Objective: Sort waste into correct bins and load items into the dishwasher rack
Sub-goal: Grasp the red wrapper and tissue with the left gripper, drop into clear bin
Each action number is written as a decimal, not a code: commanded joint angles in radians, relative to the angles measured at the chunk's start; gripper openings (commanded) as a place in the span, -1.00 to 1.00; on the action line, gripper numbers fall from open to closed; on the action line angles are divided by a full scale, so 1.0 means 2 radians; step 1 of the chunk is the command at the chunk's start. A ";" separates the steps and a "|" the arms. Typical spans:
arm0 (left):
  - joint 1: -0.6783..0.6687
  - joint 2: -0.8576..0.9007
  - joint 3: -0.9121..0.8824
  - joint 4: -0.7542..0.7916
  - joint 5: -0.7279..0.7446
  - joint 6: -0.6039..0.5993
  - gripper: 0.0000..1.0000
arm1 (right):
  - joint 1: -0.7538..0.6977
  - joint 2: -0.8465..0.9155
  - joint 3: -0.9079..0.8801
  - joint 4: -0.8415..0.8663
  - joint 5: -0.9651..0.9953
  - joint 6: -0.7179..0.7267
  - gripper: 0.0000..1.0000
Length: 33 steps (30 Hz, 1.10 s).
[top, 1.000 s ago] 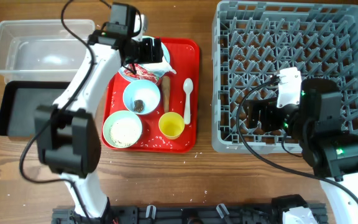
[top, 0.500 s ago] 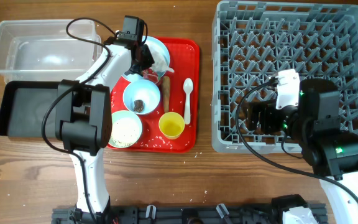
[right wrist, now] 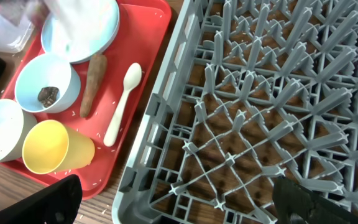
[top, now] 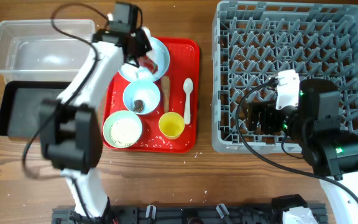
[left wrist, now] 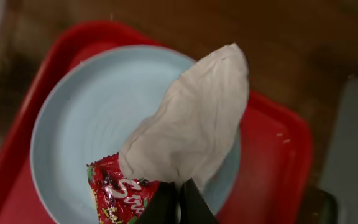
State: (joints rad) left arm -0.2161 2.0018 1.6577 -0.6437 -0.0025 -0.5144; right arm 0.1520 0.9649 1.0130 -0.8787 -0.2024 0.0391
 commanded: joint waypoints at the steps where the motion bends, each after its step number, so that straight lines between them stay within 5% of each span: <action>1: 0.013 -0.066 0.016 -0.010 0.001 -0.001 -0.92 | 0.003 0.001 0.010 0.000 -0.008 -0.006 1.00; 17: 0.121 -0.096 0.016 -0.005 0.013 -0.003 -0.92 | 0.003 0.007 0.010 0.001 -0.005 -0.005 0.99; 26: 0.207 -0.039 0.015 0.063 -0.065 -0.026 -0.92 | 0.003 0.035 0.010 -0.001 -0.005 -0.005 0.99; 28: 0.210 -0.013 0.015 0.076 -0.065 -0.026 -0.65 | 0.003 0.046 0.010 -0.002 -0.005 -0.005 1.00; 32: 0.214 0.027 0.015 0.092 -0.065 -0.026 0.88 | 0.003 0.063 0.010 -0.003 -0.006 -0.004 1.00; 33: 0.214 0.031 0.015 0.094 -0.065 -0.026 1.00 | 0.003 0.065 0.010 -0.003 -0.009 -0.004 1.00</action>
State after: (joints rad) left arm 0.2024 2.0445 1.6821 -0.4694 -0.1154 -0.5625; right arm 0.1520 1.0813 1.0130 -0.8829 -0.2020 0.0391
